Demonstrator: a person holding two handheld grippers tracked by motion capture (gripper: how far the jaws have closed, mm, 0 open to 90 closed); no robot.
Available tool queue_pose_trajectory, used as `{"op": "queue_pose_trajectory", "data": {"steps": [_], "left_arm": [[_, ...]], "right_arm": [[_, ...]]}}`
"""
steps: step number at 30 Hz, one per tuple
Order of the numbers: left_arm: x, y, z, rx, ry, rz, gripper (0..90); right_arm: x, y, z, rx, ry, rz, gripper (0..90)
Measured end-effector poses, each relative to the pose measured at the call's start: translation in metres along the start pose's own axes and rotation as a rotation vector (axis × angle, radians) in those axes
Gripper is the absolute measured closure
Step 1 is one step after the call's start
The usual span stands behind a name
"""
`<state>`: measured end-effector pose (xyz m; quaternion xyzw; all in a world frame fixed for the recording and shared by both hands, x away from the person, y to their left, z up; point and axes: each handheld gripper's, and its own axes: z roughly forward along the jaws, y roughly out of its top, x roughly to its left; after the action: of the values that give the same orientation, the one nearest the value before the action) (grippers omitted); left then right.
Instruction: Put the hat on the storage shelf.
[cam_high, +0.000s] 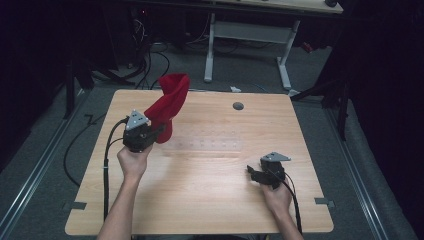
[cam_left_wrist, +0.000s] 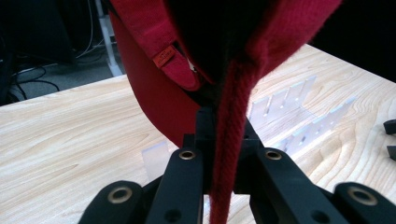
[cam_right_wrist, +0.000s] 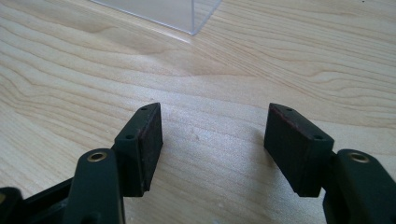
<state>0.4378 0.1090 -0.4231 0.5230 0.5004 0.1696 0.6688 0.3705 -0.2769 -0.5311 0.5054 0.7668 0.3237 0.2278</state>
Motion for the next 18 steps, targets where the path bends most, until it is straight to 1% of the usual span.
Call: {"op": "queue_pose_trajectory", "data": {"steps": [3,5,11,14,15,16,18], "left_arm": [[0.001,-0.001,0.001,-0.001,0.0,0.0,84.8],[0.003,-0.004,0.002,0.002,0.005,0.01,84.8],[0.01,-0.012,0.006,0.01,0.016,-0.002,84.7],[0.012,-0.016,0.008,0.008,0.023,-0.015,84.7],[0.015,-0.018,0.008,0.001,0.023,-0.03,84.6],[0.015,-0.018,0.008,0.001,0.023,-0.03,84.5],[0.017,-0.019,0.008,0.0,0.026,-0.044,84.4]], "right_arm": [[0.0,0.0,0.0,0.0,0.0,0.0,37.4],[0.0,0.0,0.0,0.0,0.0,0.0,37.3],[0.0,0.0,0.0,-0.001,0.0,-0.001,37.3],[0.0,0.0,0.0,0.0,0.0,0.003,37.2],[0.0,0.0,0.0,0.0,0.001,0.002,37.1],[0.0,0.0,0.0,0.0,0.001,0.002,37.1],[0.001,0.0,0.0,0.001,0.0,0.005,37.1]]}}
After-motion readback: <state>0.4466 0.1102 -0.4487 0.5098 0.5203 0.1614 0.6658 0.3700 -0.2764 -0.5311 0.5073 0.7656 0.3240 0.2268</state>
